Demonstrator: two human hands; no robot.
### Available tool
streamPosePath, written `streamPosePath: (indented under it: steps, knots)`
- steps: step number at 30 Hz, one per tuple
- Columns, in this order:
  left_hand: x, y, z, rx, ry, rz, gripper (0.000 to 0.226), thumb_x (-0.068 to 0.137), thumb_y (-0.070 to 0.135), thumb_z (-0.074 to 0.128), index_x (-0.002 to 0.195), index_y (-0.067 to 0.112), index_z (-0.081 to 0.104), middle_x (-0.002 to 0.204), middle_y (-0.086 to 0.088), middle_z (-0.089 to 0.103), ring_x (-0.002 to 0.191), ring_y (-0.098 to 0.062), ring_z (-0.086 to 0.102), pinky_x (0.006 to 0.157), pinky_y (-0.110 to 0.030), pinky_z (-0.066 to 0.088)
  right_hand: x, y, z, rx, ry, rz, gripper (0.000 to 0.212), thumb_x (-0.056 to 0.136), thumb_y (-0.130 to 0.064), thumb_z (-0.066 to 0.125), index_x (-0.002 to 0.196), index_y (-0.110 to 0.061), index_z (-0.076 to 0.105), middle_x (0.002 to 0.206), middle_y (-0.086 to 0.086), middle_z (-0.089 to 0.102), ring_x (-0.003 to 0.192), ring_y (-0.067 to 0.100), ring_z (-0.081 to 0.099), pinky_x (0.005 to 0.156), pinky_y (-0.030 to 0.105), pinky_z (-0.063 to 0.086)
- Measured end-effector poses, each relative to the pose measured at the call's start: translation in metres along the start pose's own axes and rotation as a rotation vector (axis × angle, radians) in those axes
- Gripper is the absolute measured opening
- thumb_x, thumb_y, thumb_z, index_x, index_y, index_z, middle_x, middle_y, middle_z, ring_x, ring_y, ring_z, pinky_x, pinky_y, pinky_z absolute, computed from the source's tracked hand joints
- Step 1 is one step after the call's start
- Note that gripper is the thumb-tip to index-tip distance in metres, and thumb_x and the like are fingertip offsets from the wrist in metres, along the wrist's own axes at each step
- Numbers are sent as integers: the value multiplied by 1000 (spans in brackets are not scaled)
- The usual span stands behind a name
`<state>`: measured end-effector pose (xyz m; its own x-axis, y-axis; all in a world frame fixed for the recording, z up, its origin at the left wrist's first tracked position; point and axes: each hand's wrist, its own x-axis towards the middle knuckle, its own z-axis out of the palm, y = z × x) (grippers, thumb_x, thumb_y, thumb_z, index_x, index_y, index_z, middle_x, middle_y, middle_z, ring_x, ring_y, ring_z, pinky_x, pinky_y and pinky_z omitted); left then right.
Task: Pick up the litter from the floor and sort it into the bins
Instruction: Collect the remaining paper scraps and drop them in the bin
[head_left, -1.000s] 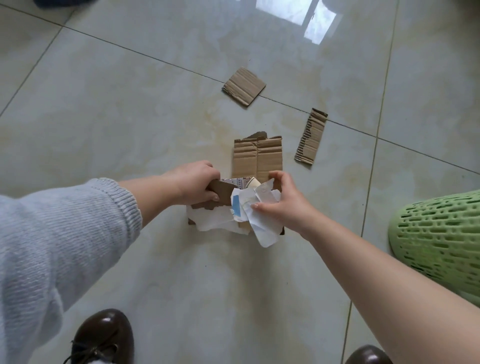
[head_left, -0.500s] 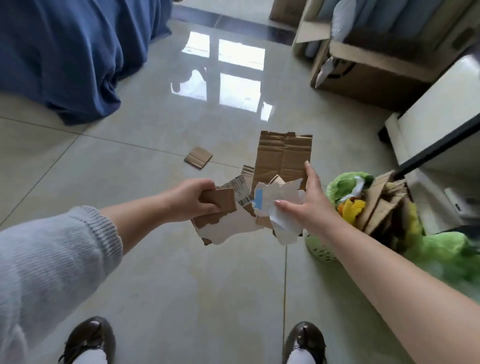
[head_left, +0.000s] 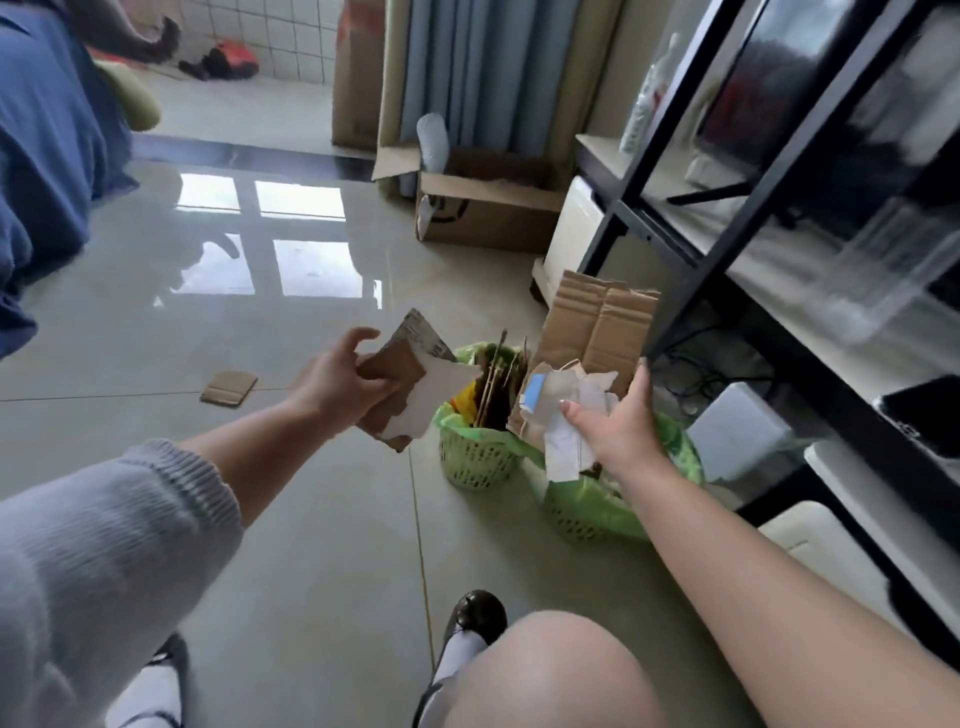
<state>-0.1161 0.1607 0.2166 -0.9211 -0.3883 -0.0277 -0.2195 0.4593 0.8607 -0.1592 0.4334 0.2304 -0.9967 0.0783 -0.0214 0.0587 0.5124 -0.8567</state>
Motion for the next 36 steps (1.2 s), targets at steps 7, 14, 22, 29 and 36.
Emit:
streamPosePath:
  steps: [7, 14, 22, 29, 36]
  knots:
    - [13, 30, 50, -293, 1, -132, 9, 72, 9, 64, 79, 11, 58, 68, -6, 65, 51, -18, 61, 46, -23, 47, 12, 21, -22, -12, 221, 133, 80, 79, -26, 72, 140, -10, 22, 136, 9, 46, 119, 27, 49, 80, 26, 33]
    - [69, 26, 82, -359, -94, -176, 28, 73, 9, 58, 100, 4, 58, 90, -19, 68, 82, -33, 68, 78, -50, 56, 68, 36, 16, -23, 202, 232, 63, 83, -20, 66, 131, -10, 28, 108, 2, 45, 90, 19, 46, 68, 28, 40]
    - [127, 8, 116, -244, -112, -198, 38, 72, 14, 65, 105, 8, 45, 102, -18, 60, 89, -33, 64, 73, -50, 57, 135, 46, 49, -54, 165, 263, 51, 85, -16, 62, 127, -15, 33, 104, 2, 52, 86, 23, 52, 69, 30, 41]
    - [159, 2, 153, 134, -206, -60, 38, 80, 15, 60, 110, 11, 38, 89, -7, 53, 77, -26, 56, 62, -36, 52, 172, 54, 76, -198, -32, 267, 60, 88, -18, 57, 140, -19, 26, 128, 9, 54, 104, 32, 57, 86, 43, 52]
    - [170, -23, 180, 302, -270, -103, 40, 83, 7, 42, 123, 11, 35, 92, -10, 53, 78, -28, 51, 59, -32, 39, 183, 77, 105, -363, -86, 177, 65, 88, -22, 58, 142, -19, 22, 133, 9, 52, 112, 32, 54, 75, 29, 39]
